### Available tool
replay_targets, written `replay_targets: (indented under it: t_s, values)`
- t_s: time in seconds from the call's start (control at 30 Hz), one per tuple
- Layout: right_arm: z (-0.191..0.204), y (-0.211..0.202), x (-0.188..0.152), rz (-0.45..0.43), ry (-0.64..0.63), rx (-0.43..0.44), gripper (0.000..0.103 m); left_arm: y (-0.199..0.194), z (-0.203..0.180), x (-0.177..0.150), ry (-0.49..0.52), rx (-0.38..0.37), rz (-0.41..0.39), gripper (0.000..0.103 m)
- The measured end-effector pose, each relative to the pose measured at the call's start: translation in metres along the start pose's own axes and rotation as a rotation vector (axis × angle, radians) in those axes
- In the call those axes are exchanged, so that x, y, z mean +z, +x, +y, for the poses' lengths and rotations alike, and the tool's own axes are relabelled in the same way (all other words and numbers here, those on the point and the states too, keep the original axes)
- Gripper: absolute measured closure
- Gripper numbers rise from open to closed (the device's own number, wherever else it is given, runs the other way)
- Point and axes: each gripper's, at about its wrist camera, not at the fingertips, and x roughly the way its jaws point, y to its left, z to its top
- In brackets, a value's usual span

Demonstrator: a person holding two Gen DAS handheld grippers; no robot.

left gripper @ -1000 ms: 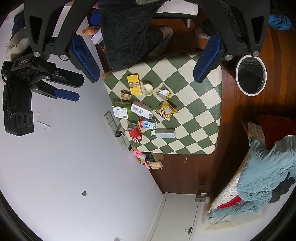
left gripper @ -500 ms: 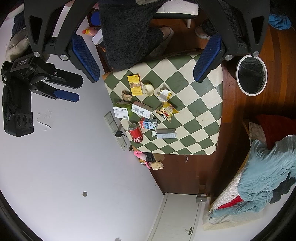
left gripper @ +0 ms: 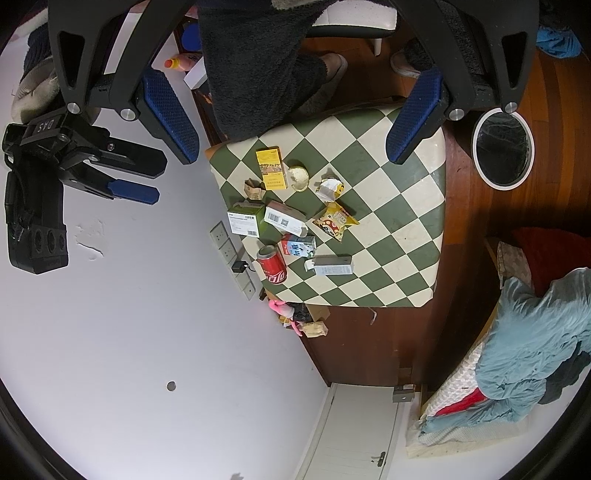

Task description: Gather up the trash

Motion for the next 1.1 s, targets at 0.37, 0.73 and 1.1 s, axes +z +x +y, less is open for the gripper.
replay_targets:
  t_s: [0.37, 0.73, 1.1]
  values:
    - [0.0, 0.0, -0.001, -0.002, 0.0, 0.002, 0.0, -0.001, -0.004, 0.002, 0.001, 0.002, 0.004, 0.0]
    - [-0.015, 0.016, 0.011, -0.004, 0.05, -0.081, 0.0, 0.042, 0.009, 0.008, -0.008, 0.348, -0.037, 0.0]
    - [-0.169, 0.148, 0.028, 0.12, 0.257, -0.39, 0.0, 0.211, 0.073, 0.003, -0.057, 0.577, 0.166, 0.0]
